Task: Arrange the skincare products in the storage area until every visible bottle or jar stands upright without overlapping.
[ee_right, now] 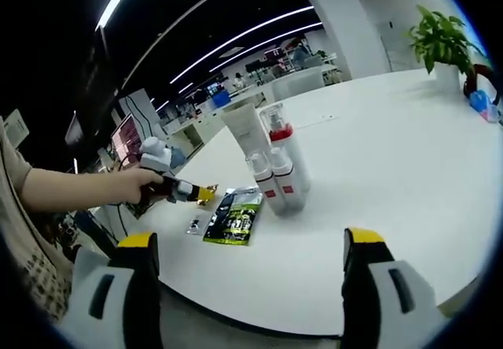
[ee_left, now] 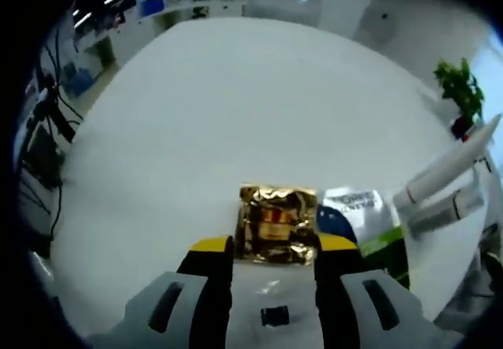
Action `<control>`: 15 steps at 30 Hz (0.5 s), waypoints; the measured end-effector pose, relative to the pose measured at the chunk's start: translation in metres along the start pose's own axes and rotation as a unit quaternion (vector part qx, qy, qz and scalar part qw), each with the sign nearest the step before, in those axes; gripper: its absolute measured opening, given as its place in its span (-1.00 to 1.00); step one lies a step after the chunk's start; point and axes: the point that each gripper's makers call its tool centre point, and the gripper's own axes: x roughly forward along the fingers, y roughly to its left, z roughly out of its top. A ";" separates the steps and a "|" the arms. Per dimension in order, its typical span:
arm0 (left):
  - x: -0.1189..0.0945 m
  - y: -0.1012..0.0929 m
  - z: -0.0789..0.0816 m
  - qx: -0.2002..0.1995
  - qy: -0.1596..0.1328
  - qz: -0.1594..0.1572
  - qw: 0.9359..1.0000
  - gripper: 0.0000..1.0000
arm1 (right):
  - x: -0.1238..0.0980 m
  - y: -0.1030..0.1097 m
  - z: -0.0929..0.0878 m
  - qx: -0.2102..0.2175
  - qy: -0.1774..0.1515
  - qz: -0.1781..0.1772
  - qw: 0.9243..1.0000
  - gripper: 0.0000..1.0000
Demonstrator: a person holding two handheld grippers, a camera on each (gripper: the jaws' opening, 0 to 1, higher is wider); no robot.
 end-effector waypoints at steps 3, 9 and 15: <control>0.000 -0.003 -0.005 -0.021 -0.004 0.010 1.000 -0.25 | 0.000 0.000 0.000 0.002 0.000 0.001 1.000 0.95; -0.004 0.000 -0.010 -0.051 -0.028 0.043 0.997 -0.25 | 0.000 -0.001 0.001 0.005 -0.002 -0.001 1.000 0.95; -0.005 -0.009 -0.014 -0.059 -0.028 0.048 0.997 -0.26 | 0.000 -0.002 0.000 0.005 -0.001 -0.002 1.000 0.95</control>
